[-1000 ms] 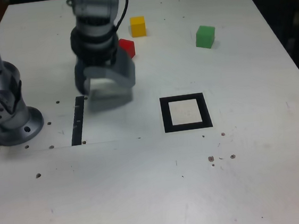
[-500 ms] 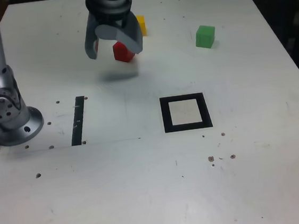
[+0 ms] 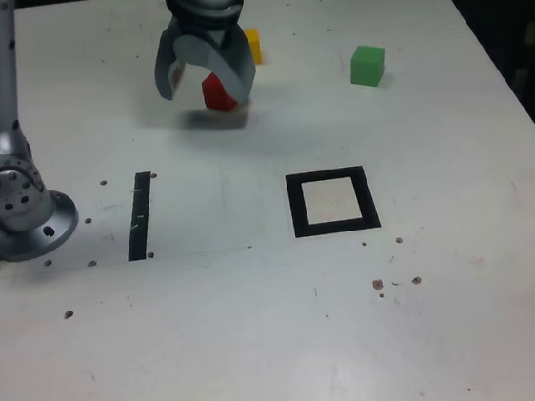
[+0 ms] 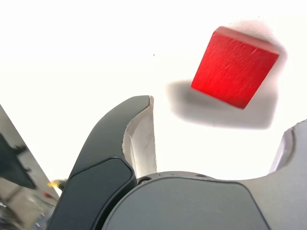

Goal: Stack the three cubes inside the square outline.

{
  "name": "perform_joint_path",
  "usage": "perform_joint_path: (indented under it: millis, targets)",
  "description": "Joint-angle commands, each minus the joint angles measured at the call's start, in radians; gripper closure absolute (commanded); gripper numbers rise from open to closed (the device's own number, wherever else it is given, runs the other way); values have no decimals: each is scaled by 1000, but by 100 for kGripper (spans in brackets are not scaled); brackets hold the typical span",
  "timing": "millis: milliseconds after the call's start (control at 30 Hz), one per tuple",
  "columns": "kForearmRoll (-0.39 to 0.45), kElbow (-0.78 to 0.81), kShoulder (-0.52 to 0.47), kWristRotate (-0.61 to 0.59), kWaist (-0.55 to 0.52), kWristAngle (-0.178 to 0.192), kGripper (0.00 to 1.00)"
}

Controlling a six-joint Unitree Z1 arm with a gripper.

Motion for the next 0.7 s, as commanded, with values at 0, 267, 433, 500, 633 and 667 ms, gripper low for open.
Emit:
perform_joint_path:
  millis: [0,267,433,500,633,667]
  targets:
    - [-8,1,10,25,0,9,11]
    - [-23,-5,69,83,8,42,17]
    - [-36,-4,86,85,11,42,25]
    - [-42,-7,87,85,11,39,31]
    - [-49,-21,96,89,11,26,41]
    - [-49,-25,101,91,11,22,43]
